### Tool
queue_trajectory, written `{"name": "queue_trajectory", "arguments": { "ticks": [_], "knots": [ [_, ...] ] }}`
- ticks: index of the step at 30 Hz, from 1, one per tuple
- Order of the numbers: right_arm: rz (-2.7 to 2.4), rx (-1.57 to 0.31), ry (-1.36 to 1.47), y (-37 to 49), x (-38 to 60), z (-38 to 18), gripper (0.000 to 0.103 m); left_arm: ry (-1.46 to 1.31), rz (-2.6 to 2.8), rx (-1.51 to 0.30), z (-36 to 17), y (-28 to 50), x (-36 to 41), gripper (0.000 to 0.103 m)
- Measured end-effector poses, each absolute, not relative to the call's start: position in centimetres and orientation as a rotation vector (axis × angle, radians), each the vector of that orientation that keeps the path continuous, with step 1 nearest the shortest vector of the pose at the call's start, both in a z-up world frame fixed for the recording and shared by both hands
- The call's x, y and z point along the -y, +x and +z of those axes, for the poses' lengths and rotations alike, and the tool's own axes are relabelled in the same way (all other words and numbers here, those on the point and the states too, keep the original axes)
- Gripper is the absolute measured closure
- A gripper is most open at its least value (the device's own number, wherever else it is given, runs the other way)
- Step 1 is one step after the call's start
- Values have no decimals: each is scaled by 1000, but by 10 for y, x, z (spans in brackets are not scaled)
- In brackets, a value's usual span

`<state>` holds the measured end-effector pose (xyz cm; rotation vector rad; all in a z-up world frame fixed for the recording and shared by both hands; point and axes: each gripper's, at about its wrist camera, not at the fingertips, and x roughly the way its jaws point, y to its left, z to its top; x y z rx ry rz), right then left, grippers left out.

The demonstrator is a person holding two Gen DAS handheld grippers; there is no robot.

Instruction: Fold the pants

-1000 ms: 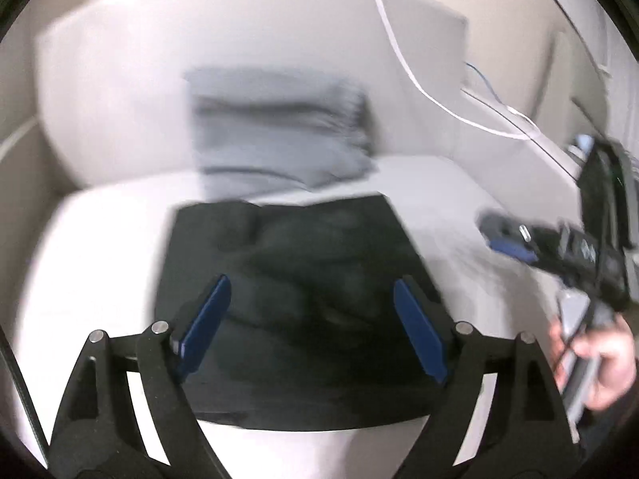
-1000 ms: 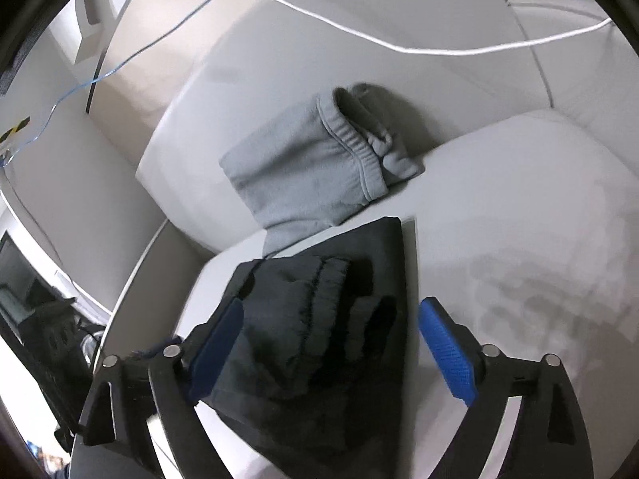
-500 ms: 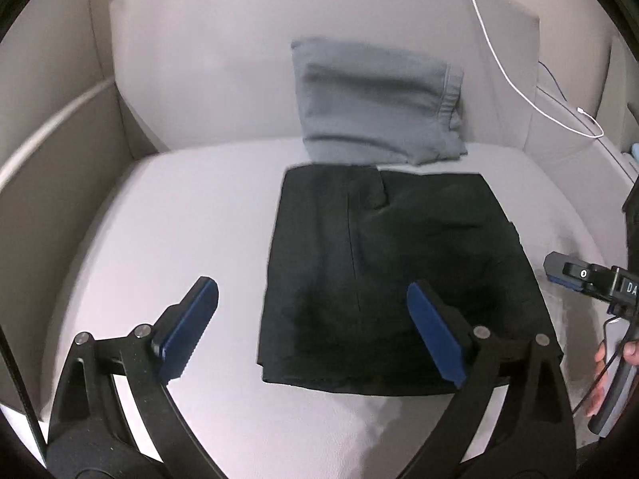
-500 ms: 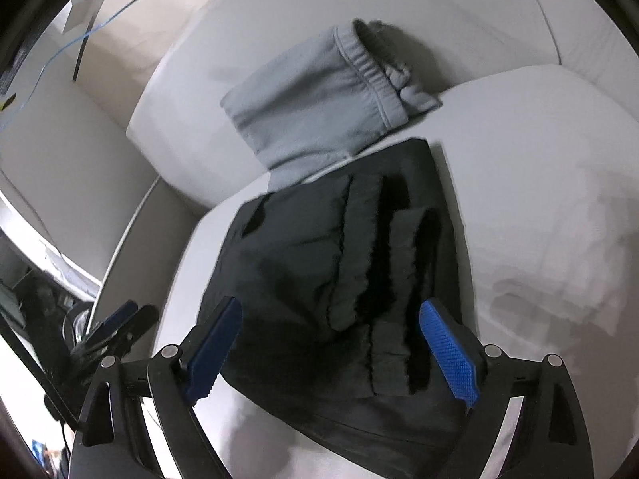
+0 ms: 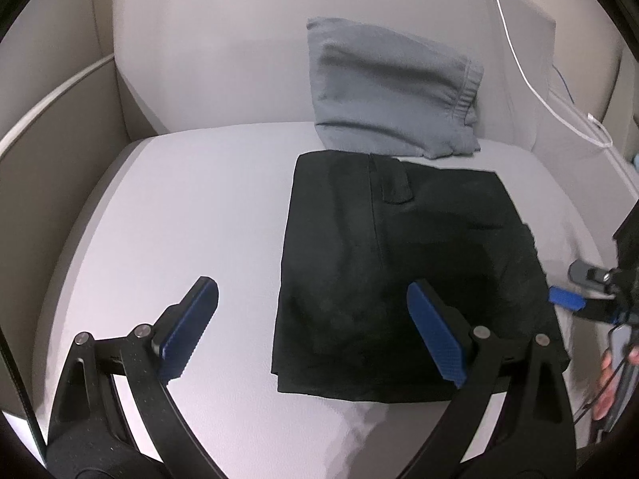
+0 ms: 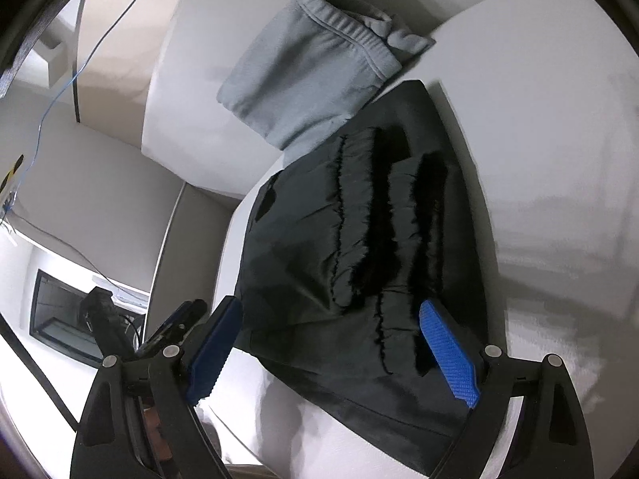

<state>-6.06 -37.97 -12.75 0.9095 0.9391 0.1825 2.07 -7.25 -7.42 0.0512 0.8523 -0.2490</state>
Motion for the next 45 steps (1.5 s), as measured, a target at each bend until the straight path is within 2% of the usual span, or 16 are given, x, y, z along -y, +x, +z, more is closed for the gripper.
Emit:
{"name": "queue_trajectory", "arguments": {
  "ticks": [7,13,19,21,24,36,38,40,42,45],
  "knots": [
    [247,-815,1024,-65,386,-106,18,42,-255,-836,-67,17,74,8],
    [281,-921,1073,-43,370,-138,20,42,-262,-846,-68,18,77,8],
    [212,-870,1010,-27,372,-152,54,58,-268,-838,-68,16,82,8],
    [205,-853,982,-28,373,-153,74,59,-269,-847,-70,17,83,8],
    [203,-816,965,-32,376,-154,87,57,-269,-850,-70,17,84,8],
    [238,-748,722,-75,350,-90,90,70,-297,-870,-80,27,83,9],
    [232,-750,724,-83,348,-90,91,55,-341,-885,-84,30,82,20],
    [215,-779,721,-89,343,-98,91,28,-361,-929,-90,36,78,41],
    [194,-834,703,-91,340,-113,91,-11,-375,-966,-96,42,72,49],
    [173,-868,708,-89,343,-127,91,-5,-367,-970,-99,45,68,50]
  ]
}}
